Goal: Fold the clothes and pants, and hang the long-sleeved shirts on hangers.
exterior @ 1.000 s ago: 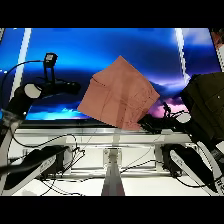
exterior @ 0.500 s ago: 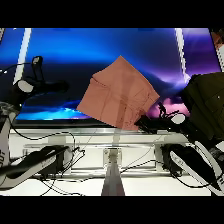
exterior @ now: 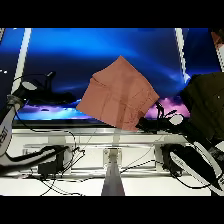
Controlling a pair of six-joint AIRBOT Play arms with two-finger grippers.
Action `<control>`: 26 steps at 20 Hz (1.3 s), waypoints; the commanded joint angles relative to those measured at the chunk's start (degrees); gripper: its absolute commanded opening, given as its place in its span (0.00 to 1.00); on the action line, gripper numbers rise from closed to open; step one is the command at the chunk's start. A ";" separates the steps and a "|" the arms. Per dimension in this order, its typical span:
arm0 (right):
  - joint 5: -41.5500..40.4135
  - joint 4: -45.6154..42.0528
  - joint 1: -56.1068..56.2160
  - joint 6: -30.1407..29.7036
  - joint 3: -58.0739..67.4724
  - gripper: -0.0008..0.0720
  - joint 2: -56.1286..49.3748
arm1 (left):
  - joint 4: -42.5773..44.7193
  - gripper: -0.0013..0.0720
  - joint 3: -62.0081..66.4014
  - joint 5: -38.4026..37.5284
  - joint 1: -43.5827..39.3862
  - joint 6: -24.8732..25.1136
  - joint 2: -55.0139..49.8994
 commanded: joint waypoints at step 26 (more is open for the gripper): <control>7.19 -5.68 0.13 -1.57 49.53 0.04 0.42 | -8.55 0.03 20.96 -1.92 5.75 9.86 28.68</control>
